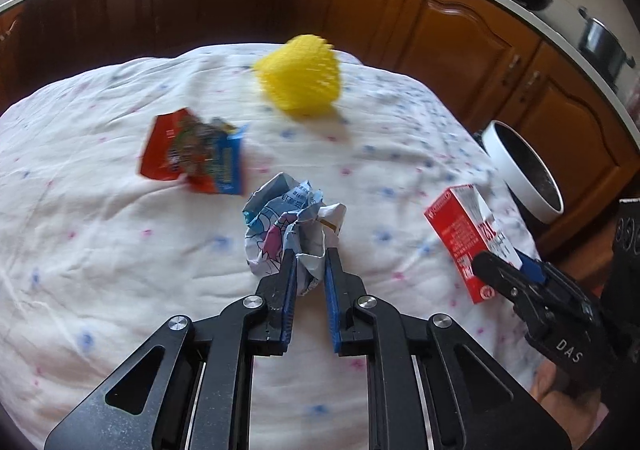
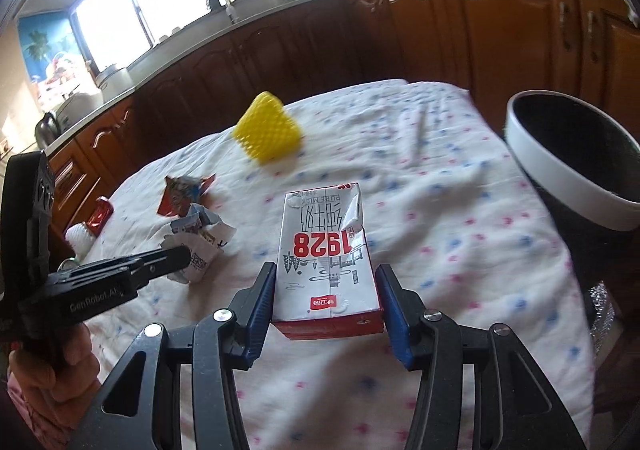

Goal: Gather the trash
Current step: 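Carry the wrapper and red-and-white carton over the bin and open both grippers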

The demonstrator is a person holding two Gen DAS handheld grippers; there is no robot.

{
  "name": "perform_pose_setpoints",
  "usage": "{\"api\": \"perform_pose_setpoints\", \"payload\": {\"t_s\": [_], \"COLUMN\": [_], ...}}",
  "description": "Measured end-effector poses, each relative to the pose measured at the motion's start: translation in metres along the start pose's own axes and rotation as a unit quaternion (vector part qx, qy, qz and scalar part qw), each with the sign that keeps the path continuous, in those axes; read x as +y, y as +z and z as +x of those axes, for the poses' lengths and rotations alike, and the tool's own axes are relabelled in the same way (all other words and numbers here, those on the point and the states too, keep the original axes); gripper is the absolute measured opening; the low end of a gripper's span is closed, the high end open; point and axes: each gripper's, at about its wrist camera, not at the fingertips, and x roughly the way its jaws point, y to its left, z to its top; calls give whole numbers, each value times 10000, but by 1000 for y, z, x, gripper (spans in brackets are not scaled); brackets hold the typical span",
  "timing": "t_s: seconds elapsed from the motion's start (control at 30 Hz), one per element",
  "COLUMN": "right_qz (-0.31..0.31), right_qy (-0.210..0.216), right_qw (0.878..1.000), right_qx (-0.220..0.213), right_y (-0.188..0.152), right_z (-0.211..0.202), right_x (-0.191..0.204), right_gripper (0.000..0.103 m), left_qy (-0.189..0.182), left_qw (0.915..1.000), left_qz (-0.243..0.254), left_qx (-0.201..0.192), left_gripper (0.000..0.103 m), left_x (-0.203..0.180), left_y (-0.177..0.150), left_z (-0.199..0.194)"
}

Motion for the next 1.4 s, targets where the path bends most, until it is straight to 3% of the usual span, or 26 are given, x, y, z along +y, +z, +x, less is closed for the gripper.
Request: {"api": "perform_pose_setpoints", "payload": {"t_s": [0.8, 1.4], "right_qz": [613, 1131], "right_qy": [-563, -1125], "right_qw": [9944, 9825], "right_qx": [-655, -960], "right_y": [19, 43], "right_z": [-53, -84], "right_x": [-82, -170], "right_gripper": [51, 51], "left_qy": [-477, -877], "left_qw": [9954, 9834], "left_qz": [787, 1544], "left_qx": [-255, -371], "left_gripper": [12, 12], "left_x": [-100, -205], "left_y": [26, 58], "left_z": [8, 27]}}
